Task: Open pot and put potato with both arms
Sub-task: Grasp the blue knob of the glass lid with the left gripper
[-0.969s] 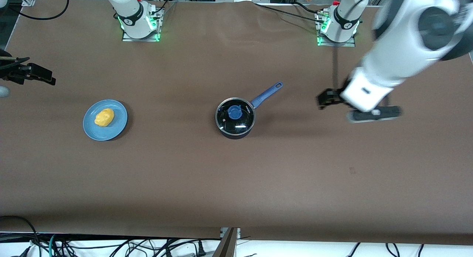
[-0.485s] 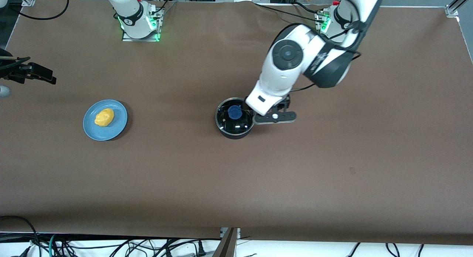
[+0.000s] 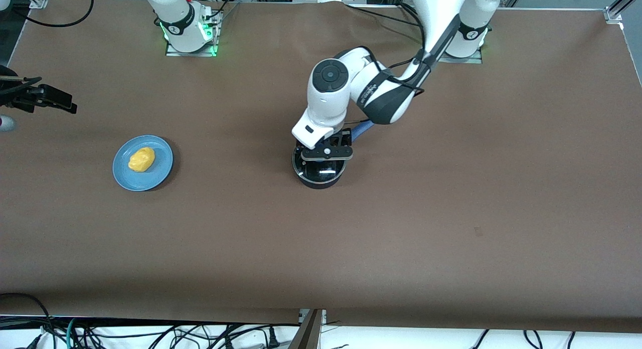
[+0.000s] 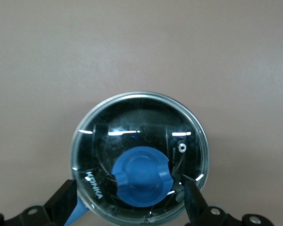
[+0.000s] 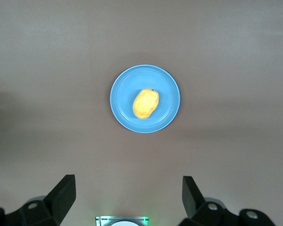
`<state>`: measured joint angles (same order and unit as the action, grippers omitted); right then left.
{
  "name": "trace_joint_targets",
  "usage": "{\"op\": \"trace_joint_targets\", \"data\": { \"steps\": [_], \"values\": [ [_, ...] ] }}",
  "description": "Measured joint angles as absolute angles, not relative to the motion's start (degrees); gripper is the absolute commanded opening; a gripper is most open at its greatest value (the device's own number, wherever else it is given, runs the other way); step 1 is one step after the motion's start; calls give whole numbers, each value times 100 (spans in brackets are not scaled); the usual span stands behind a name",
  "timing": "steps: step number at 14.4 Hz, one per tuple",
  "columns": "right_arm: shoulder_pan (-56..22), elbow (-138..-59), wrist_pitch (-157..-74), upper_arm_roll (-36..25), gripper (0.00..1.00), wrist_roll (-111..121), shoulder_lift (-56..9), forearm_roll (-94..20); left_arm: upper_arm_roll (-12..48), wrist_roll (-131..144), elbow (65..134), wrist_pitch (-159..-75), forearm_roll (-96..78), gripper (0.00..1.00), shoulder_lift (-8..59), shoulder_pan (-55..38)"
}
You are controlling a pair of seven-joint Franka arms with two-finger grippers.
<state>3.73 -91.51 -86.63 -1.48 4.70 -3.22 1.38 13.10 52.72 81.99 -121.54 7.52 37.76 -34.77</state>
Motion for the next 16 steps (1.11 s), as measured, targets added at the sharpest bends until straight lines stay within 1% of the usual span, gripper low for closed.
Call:
{"op": "trace_joint_targets", "data": {
  "steps": [5, 6, 8, 12, 13, 15, 16],
  "values": [
    [373, -9151, -8624, -148, 100, 469, -322, 138, 1288, 5302, 8191, -12319, 845, 100, 3966, -3545],
    [373, -9152, -8617, -148, 100, 469, -322, 138, 1284, 5318, 8190, -12353, 845, 95, 3983, -3545],
    [373, -9152, -8613, -148, 100, 469, -322, 138, 1284, 5355, 8187, -12371, 845, 87, 4010, -3555],
    [373, -9152, -8607, -148, 100, 469, -322, 138, 1260, 5379, 8170, -12377, 846, 82, 4022, -3562],
    [372, -9152, -8606, -145, 100, 469, -322, 139, 1244, 5380, 8150, -12378, 846, 76, 4023, -3562],
    [372, -9151, -8604, -134, 100, 471, -323, 138, 1212, 5381, 8087, -12379, 846, 61, 4023, -3562],
    [372, -9152, -8603, -132, 100, 472, -326, 138, 1205, 5381, 8070, -12379, 846, 62, 4023, -3562]
  ]
}}
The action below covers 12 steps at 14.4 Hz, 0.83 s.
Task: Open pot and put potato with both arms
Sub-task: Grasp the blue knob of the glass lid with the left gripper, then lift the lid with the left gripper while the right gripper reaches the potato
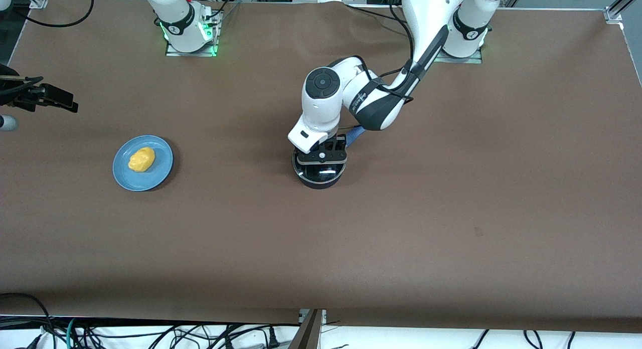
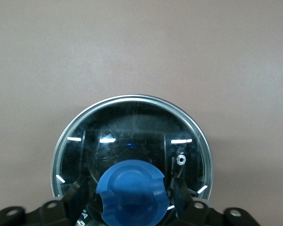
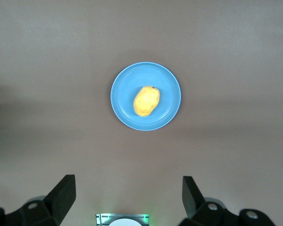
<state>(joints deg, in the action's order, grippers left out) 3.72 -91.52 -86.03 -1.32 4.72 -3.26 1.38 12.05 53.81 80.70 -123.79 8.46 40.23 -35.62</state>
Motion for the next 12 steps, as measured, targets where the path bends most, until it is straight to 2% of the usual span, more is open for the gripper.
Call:
{"op": "trace_joint_targets", "data": {
  "steps": [7, 12],
  "values": [
    [297, -9178, -8629, -75, 98, 424, -645, 151, 1200, 5384, 8056, -12384, 851, 67, 4035, -3565],
    [184, -9247, -8979, -137, 99, -521, -1379, 234, 1198, 5386, 8055, -12390, 912, 65, 4053, -3570]
  ]
}}
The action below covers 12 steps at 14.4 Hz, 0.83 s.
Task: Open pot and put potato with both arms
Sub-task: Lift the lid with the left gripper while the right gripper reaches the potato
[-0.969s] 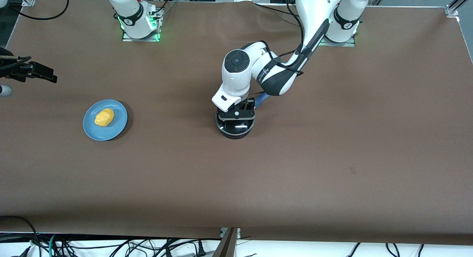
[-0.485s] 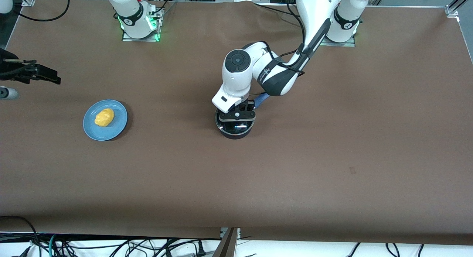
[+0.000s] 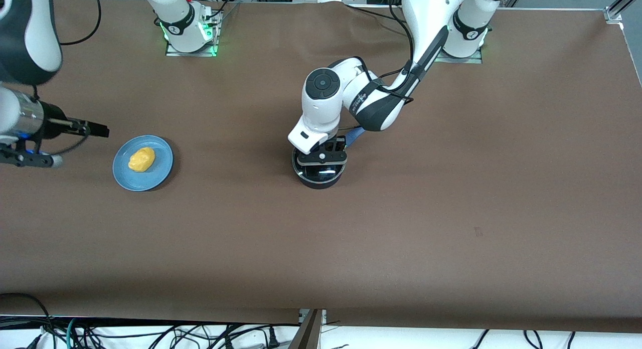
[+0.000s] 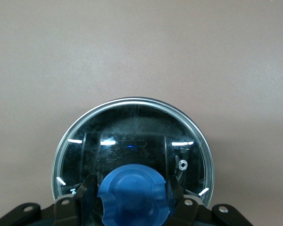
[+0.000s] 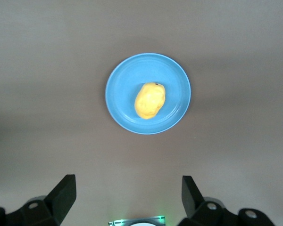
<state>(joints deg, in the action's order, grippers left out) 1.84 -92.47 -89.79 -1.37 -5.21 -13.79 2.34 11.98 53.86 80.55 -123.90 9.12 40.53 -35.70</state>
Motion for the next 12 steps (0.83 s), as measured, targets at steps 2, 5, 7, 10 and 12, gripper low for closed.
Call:
{"op": "trace_joint_targets", "data": {
  "steps": [2, 5, 7, 10, 12],
  "values": [
    [212, -9333, -9356, -306, 99, -696, -1747, 237, 1200, 5417, 8055, -12410, 1011, 52, 4061, -3587],
    [241, -9936, -10652, -430, 99, -1195, -2073, 237, 1199, 5458, 8047, -12430, 1045, 44, 4067, -3597],
    [238, -10526, -11549, -427, 98, -1507, -2133, 237, 1198, 5459, 8046, -12430, 1045, 43, 4067, -3597],
    [267, -11403, -12851, -430, 98, -1658, -2188, 234, 1197, 5460, 8035, -12430, 1045, 41, 4067, -3597],
    [327, -11813, -13496, -433, 98, -1785, -2321, 234, 1187, 5462, 7990, -12429, 1045, 41, 4054, -3590]
  ]
}}
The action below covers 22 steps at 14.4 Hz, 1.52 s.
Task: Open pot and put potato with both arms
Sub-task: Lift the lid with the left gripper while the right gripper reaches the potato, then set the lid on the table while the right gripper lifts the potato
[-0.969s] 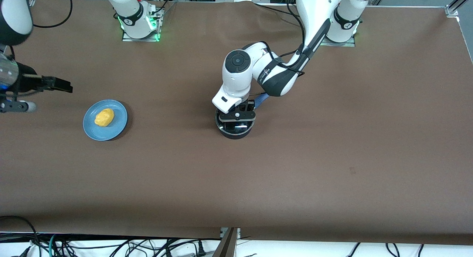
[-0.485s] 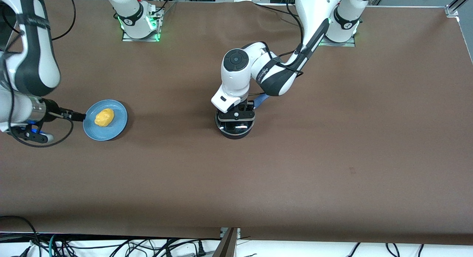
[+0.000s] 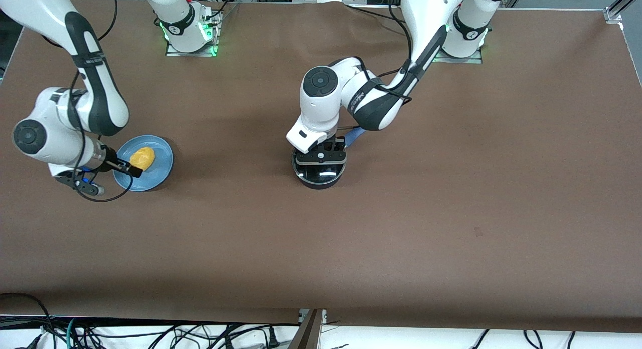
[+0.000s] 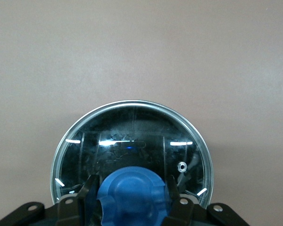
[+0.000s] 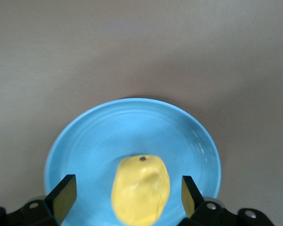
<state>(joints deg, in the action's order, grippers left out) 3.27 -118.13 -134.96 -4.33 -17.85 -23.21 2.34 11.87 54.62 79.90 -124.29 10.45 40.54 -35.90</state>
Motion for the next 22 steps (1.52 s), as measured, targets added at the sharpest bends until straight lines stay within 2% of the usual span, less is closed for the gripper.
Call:
{"op": "trace_joint_targets", "data": {
  "steps": [5, 6, 8, 9, 10, 12, 15, 17, 20, 22],
  "values": [
    [414, -11967, -13675, -434, 98, -1957, -2596, 234, 1171, 5152, 7859, -12125, 920, 40, 3628, -3317],
    [415, -11988, -13673, -434, 87, -1960, -2600, 234, 1152, 4817, 7885, -12047, 844, 40, 3500, -3132],
    [416, -12054, -13673, -433, 50, -1963, -2600, 234, 1111, 3805, 8088, -11967, 701, 40, 3236, -2525],
    [416, -12070, -13673, -432, 41, -1965, -2600, 234, 1079, 3070, 8263, -11947, 573, 40, 3097, -2129],
    [416, -12072, -13673, -432, 37, -1966, -2599, 233, 1010, 2320, 8458, -11933, 412, 40, 2970, -1748],
    [416, -12060, -13672, -430, 37, -1966, -2563, 233, 625, 741, 8838, -11932, -9, 40, 2784, -1118],
    [415, -11879, -13313, -385, 37, -1966, -2390, 233, -337, -1497, 9308, -12028, -763, 40, 2752, -720],
    [411, -11486, -12432, -273, 38, -2008, -2140, 233, -730, -2365, 9637, -12234, -1018, 40, 2797, -542],
    [397, -10551, -10891, 7, 38, -2349, -1847, 161, -785, -2732, 10042, -12745, -1028, 41, 2960, -300],
    [303, -9974, -10255, 202, 38, -2871, -1816, -46, -783, -2753, 10204, -13060, -1028, 42, 3134, -275]
  ]
}}
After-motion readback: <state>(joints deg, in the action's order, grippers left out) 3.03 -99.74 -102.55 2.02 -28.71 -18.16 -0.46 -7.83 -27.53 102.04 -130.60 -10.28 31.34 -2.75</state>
